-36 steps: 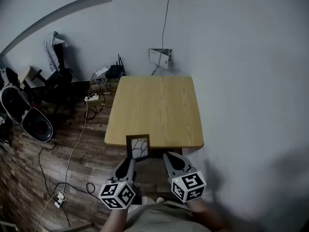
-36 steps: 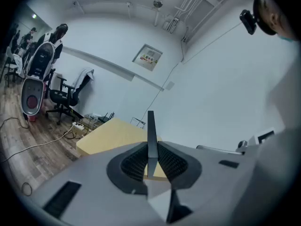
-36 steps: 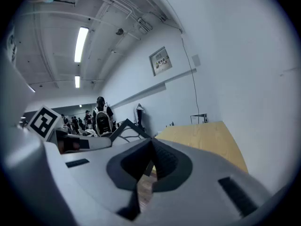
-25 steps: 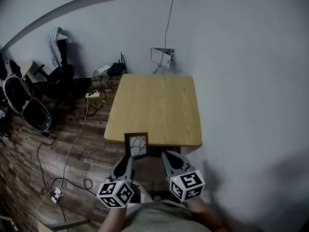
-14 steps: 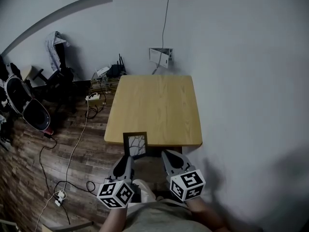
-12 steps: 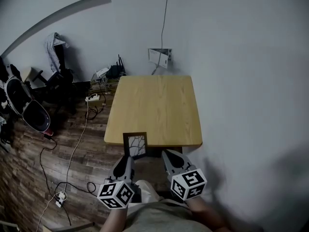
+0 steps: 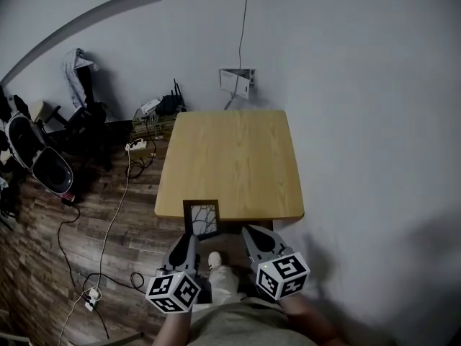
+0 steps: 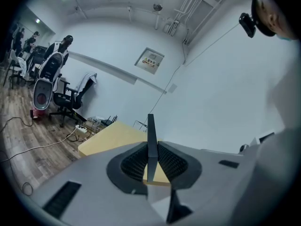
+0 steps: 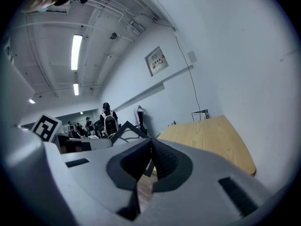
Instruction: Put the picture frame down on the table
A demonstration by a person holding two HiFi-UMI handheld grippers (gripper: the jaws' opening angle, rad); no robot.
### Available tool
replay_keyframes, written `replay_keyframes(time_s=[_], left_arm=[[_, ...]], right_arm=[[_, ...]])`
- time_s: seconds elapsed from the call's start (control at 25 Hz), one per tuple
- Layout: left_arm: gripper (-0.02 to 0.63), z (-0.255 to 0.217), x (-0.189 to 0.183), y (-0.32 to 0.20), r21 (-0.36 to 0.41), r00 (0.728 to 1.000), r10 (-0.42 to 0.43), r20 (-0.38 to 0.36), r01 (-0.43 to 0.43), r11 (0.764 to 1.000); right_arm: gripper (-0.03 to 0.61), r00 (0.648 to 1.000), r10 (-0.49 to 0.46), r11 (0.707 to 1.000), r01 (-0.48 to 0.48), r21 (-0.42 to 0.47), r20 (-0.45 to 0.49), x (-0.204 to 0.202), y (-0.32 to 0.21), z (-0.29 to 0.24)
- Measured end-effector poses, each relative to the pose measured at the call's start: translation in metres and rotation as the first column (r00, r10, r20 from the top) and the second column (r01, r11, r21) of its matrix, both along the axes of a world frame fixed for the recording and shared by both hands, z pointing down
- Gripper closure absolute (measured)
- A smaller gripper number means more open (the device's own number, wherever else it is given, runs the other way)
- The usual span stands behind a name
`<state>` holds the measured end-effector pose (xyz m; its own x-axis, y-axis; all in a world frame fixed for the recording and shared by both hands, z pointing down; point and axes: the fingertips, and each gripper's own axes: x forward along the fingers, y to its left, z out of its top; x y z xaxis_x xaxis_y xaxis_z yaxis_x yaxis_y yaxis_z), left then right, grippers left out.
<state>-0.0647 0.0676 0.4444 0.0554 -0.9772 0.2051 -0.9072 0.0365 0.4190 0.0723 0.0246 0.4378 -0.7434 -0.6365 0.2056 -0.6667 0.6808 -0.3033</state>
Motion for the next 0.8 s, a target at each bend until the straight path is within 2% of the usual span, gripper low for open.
replay_keyframes(time_s=[0.36, 0.8], left_arm=[[0.552, 0.007, -0.019, -0.037, 0.003, 1.000, 0.011, -0.011, -0.011, 1.000], [0.552, 0.020, -0.063, -0.106, -0.016, 0.999, 0.038, -0.028, -0.038, 0.999]], right_arm=[[0.578, 0.999, 0.028, 1.000, -0.028, -0.002, -0.020, -0.010, -0.035, 0.005], [0.578, 0.999, 0.018, 1.000, -0.017, 0.021, -0.049, -0.058, -0.104, 0.003]])
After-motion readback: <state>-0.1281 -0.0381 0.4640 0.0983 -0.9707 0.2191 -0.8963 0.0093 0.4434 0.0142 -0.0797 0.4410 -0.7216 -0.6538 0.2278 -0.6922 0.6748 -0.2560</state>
